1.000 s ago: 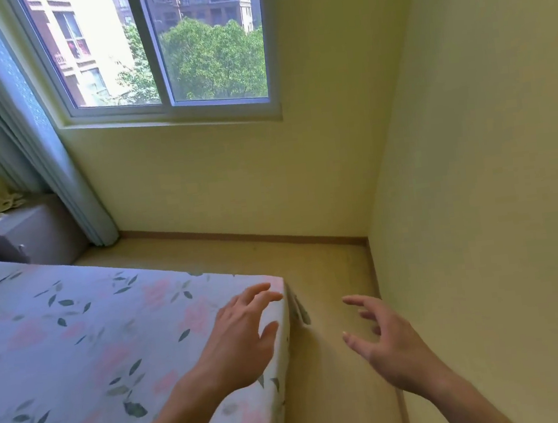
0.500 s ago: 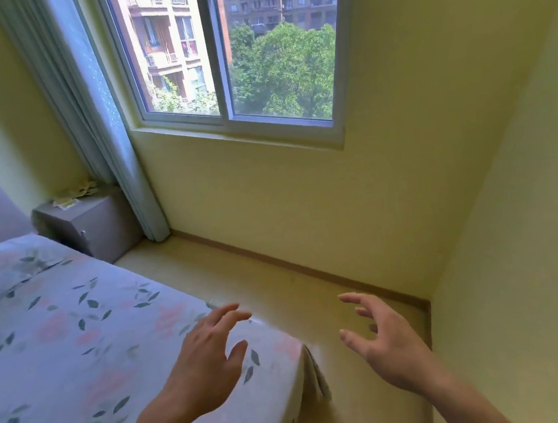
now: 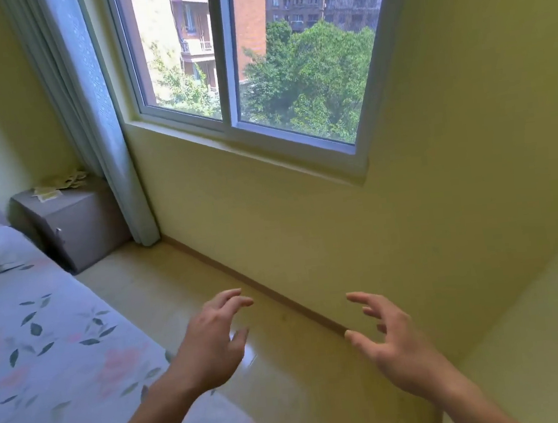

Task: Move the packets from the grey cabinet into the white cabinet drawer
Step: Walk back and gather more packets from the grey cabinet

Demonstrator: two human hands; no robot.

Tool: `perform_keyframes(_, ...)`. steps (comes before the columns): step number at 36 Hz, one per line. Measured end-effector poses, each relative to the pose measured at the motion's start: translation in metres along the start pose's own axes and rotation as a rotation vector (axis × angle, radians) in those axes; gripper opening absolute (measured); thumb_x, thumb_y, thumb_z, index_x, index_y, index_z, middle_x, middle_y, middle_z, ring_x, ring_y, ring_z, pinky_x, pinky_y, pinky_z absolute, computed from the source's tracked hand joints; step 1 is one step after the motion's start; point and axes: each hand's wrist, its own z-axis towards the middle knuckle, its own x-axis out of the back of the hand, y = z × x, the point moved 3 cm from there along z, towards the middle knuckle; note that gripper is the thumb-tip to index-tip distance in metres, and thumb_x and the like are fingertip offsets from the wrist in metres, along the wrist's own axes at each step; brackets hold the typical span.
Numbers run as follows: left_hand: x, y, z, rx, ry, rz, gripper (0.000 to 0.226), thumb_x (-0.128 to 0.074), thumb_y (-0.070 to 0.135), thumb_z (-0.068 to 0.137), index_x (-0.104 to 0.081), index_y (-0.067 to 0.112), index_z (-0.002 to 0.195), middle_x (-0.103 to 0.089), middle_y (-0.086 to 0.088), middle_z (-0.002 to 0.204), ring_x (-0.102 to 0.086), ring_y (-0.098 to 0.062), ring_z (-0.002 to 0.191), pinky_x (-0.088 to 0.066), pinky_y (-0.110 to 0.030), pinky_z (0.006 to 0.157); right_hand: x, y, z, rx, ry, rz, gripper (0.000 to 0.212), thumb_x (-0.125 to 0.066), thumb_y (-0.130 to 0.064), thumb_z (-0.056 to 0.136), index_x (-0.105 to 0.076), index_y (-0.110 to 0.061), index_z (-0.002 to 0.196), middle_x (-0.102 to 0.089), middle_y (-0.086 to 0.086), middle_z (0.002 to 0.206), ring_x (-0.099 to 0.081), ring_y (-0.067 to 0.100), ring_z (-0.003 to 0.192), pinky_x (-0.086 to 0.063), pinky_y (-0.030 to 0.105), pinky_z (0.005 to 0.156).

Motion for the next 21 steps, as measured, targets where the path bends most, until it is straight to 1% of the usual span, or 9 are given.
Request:
perform_keyframes(3, -0.01, 0.033, 0.054, -0.036, -0.002, -0.04, 0.04, -0.057, 0.03, 0.098, -0.052, 0.038, 0.136, -0.038, 0.021, 0.151, -0.035, -0.005, 0.139, -0.029, -0.028, 0.116, 0.026, 0.014, 0.042, -0.015, 0.007, 0.012, 0.056, -0.071, -0.036, 0.091, -0.045, -0.044, 0.139, -0.046, -0.025, 0.134, -0.046, 0.001, 0.126, -0.044, 0.035, 0.111)
perform_keyframes(7, -0.025, 0.055, 0.123, -0.049, -0.026, -0.027, 0.042, -0.054, 0.033, 0.1, -0.048, 0.039, 0.141, -0.032, 0.024, 0.153, -0.03, -0.004, 0.141, -0.026, -0.027, 0.118, 0.048, 0.031, 0.116, 0.0, -0.027, 0.014, 0.052, -0.071, -0.034, 0.091, -0.045, -0.05, 0.134, -0.043, -0.035, 0.119, -0.047, -0.001, 0.121, -0.042, 0.025, 0.103)
perform_keyframes(8, -0.029, 0.055, 0.14, -0.036, -0.026, -0.015, 0.042, -0.053, 0.034, 0.1, -0.047, 0.039, 0.141, -0.032, 0.024, 0.153, -0.03, -0.004, 0.141, -0.026, -0.027, 0.119, 0.05, 0.037, 0.138, 0.011, -0.041, 0.009, 0.052, -0.071, -0.036, 0.091, -0.044, -0.051, 0.133, -0.044, -0.036, 0.12, -0.047, -0.002, 0.121, -0.043, 0.025, 0.104)
perform_keyframes(11, -0.035, 0.047, 0.188, 0.029, -0.019, 0.016, 0.043, -0.055, 0.034, 0.099, -0.048, 0.038, 0.142, -0.033, 0.021, 0.155, -0.031, -0.006, 0.142, -0.026, -0.028, 0.119, 0.054, 0.049, 0.206, 0.071, -0.09, 0.014, 0.056, -0.071, -0.04, 0.089, -0.044, -0.051, 0.136, -0.047, -0.028, 0.135, -0.046, -0.005, 0.126, -0.045, 0.032, 0.109)
perform_keyframes(13, -0.034, 0.037, 0.215, 0.078, 0.007, 0.024, 0.044, -0.056, 0.033, 0.098, -0.048, 0.037, 0.141, -0.034, 0.018, 0.156, -0.029, -0.005, 0.144, -0.023, -0.025, 0.12, 0.057, 0.051, 0.249, 0.095, -0.137, 0.037, 0.058, -0.072, -0.037, 0.09, -0.044, -0.048, 0.14, -0.045, -0.027, 0.139, -0.044, -0.003, 0.129, -0.041, 0.028, 0.111)
perform_keyframes(15, -0.031, 0.026, 0.238, 0.141, 0.033, 0.019, 0.045, -0.057, 0.034, 0.098, -0.047, 0.039, 0.142, -0.029, 0.017, 0.159, -0.023, -0.004, 0.147, -0.018, -0.021, 0.12, 0.061, 0.049, 0.291, 0.137, -0.176, 0.032, 0.06, -0.072, -0.034, 0.091, -0.043, -0.045, 0.142, -0.04, -0.03, 0.143, -0.041, -0.004, 0.133, -0.036, 0.026, 0.115)
perform_keyframes(17, -0.023, 0.014, 0.257, 0.198, 0.059, 0.045, 0.049, -0.057, 0.036, 0.097, -0.044, 0.041, 0.144, -0.021, 0.017, 0.163, -0.017, -0.005, 0.15, -0.014, -0.022, 0.122, 0.062, 0.044, 0.333, 0.181, -0.207, -0.006, 0.062, -0.072, -0.034, 0.09, -0.043, -0.044, 0.144, -0.035, -0.03, 0.146, -0.037, -0.004, 0.137, -0.033, 0.031, 0.12)
perform_keyframes(21, 0.004, -0.006, 0.281, 0.329, 0.157, 0.072, 0.052, -0.057, 0.037, 0.098, -0.04, 0.044, 0.146, -0.015, 0.019, 0.164, -0.016, -0.006, 0.15, -0.011, -0.022, 0.122, 0.045, 0.019, 0.415, 0.28, -0.297, -0.046, 0.064, -0.071, -0.039, 0.09, -0.042, -0.047, 0.145, -0.031, -0.029, 0.153, -0.032, -0.005, 0.141, -0.032, 0.036, 0.121)
